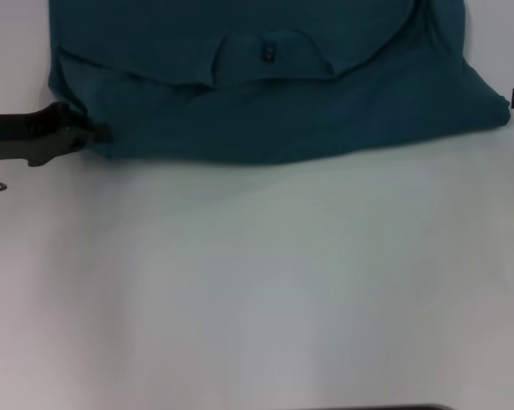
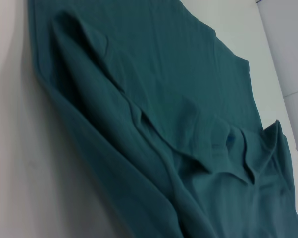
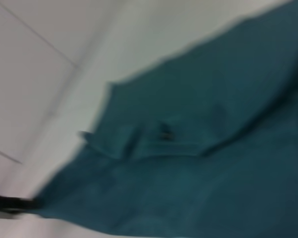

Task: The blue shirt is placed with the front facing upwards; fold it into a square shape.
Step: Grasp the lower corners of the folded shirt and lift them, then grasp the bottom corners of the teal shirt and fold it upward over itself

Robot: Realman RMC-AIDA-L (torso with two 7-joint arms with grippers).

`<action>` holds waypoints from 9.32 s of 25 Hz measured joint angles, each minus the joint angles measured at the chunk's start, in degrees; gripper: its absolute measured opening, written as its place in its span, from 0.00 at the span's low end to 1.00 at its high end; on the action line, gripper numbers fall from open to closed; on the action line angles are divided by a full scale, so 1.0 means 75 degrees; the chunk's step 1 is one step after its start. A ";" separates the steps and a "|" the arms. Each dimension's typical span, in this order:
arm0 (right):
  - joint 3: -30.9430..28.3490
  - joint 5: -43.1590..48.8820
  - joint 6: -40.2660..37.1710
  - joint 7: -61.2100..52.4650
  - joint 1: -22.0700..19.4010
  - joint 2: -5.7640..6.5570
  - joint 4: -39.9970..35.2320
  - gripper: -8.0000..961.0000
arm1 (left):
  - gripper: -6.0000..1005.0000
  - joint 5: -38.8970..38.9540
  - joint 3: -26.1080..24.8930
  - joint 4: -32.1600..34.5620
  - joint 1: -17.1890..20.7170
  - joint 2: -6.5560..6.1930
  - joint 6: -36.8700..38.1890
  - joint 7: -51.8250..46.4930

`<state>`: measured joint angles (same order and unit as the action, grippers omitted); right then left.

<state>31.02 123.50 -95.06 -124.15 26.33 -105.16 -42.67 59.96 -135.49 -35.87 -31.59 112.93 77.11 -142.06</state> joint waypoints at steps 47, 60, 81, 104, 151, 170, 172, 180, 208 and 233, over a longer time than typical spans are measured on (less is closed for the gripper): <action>0.0223 0.3512 0.3859 -0.1928 0.1902 -0.0770 0.0928 0.52 | 0.02 0.0070 -0.0088 -0.0395 0.0029 0.0072 0.0151 0.0045; 0.0292 0.2915 0.3354 -0.1637 0.1824 -0.0804 0.0639 0.51 | 0.02 0.0078 -0.0169 -0.0399 0.0033 0.0098 0.0214 0.0049; 0.0331 0.3097 0.1699 -0.1747 0.1810 -0.0354 0.0480 0.08 | 0.02 -0.0402 -0.0016 -0.0560 -0.0003 -0.0132 0.1163 0.0053; 0.0969 0.5025 -0.2423 -0.1899 0.1193 -0.1193 -0.1652 0.09 | 0.02 -0.2284 -0.0018 -0.2114 0.1023 0.0115 0.4107 0.0130; 0.0707 0.3619 -0.1534 -0.1849 0.1403 -0.0464 -0.1573 0.10 | 0.02 -0.2853 -0.1064 -0.0824 -0.0963 -0.0700 0.4538 0.0215; 0.0549 0.3441 0.0174 -0.2693 0.2013 -0.0514 -0.1606 0.11 | 0.03 -0.3171 -0.0781 -0.0768 -0.1718 -0.0990 0.2712 -0.1214; 0.0527 0.3411 0.0354 -0.2793 0.2073 -0.0525 -0.1601 0.11 | 0.03 -0.3271 -0.0775 -0.0764 -0.1799 -0.0996 0.2534 -0.1287; 0.0574 0.3395 0.1337 -0.3084 0.2127 -0.0677 -0.1541 0.11 | 0.03 -0.3508 -0.0706 -0.0525 -0.2091 -0.0919 0.1750 -0.1398; 0.1083 0.3467 0.4077 -0.3087 0.2432 -0.1048 -0.0241 0.12 | 0.04 -0.3904 -0.0159 -0.0062 -0.2290 -0.0475 -0.0672 -0.1871; 0.1220 0.3472 0.4673 -0.3111 0.2526 -0.0669 0.0083 0.23 | 0.32 -0.3940 -0.0170 -0.0128 -0.1956 -0.0393 -0.1341 -0.2440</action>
<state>40.16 149.55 -60.01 -147.48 45.27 -110.17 -42.05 30.40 -136.76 -36.82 -46.26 109.99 67.05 -160.36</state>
